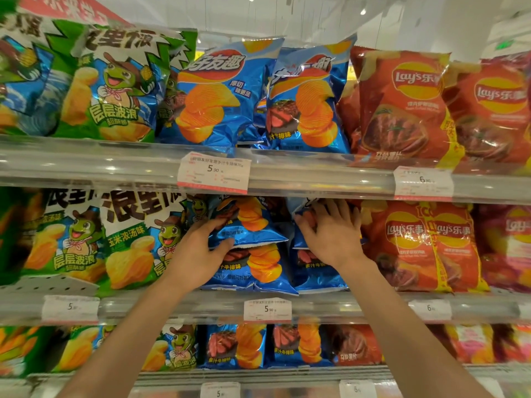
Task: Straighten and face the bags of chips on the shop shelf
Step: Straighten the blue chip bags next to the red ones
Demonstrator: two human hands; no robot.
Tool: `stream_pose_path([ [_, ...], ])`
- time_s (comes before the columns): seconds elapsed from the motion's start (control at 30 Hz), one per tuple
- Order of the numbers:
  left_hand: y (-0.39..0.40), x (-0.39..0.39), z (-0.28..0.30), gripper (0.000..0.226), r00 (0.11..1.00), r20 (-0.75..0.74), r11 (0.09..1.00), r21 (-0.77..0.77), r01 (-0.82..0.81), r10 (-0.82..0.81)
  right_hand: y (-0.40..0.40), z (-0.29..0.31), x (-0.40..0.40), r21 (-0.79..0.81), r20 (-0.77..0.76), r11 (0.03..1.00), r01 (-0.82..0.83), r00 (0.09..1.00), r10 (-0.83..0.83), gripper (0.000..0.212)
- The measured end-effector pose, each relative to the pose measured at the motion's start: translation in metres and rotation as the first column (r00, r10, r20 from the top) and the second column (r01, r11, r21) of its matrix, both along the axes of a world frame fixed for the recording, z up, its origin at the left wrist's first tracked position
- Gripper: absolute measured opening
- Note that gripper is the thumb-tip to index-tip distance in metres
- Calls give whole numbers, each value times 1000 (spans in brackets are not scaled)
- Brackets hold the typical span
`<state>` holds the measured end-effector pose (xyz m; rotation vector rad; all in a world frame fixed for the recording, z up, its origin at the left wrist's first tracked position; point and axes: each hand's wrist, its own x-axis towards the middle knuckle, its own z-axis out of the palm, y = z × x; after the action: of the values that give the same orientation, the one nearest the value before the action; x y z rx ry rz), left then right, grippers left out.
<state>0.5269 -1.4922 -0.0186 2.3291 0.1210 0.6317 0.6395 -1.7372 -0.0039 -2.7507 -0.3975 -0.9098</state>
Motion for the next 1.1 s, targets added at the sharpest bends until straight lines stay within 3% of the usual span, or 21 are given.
stream_pose_path([
  [0.17, 0, -6, 5, 47, 999, 48, 1000, 16, 25, -26, -2, 13, -24, 75, 124, 967, -243, 965, 232, 45],
  [0.27, 1, -9, 6, 45, 997, 63, 999, 21, 50, -51, 24, 25, -42, 135, -19, 932, -337, 939, 342, 43],
  [0.37, 2, -12, 6, 39, 994, 92, 998, 28, 52, -55, 52, 36, -45, 89, -253, 972, -216, 939, 232, 64],
  [0.43, 2, -15, 7, 35, 993, 106, 998, 16, 56, -58, 66, 43, -41, 88, -427, 985, -146, 888, 170, 78],
  [0.5, 4, -18, 7, 32, 992, 108, 997, 3, 71, -71, 74, 45, -35, 132, -503, 981, -144, 843, 192, 83],
  [0.57, 5, -22, 6, 29, 991, 101, 994, -59, 90, -84, 75, 43, -33, 173, -487, 972, -158, 844, 224, 76],
  [0.67, 4, -27, 13, 25, 994, 73, 946, -310, 98, -79, 67, 35, -35, 294, -405, 941, -169, 870, 282, 59],
  [0.8, 8, -20, 25, 49, 997, -64, 817, -577, 2, -47, 60, 26, -54, 351, -297, 919, -177, 910, 289, 42],
  [0.9, 9, -17, 33, 75, 975, -195, 822, -568, -23, -108, 54, 19, -76, 417, -246, 887, -197, 915, 319, 40],
  [1.03, -4, -17, 42, 50, 965, -188, 853, -519, 60, -183, 47, 12, -104, 542, -214, 802, -250, 883, 419, 30],
  [1.1, -5, -18, 40, 54, 976, -128, 876, -472, 96, -176, 46, 10, -111, 602, -238, 756, -257, 846, 477, 30],
])
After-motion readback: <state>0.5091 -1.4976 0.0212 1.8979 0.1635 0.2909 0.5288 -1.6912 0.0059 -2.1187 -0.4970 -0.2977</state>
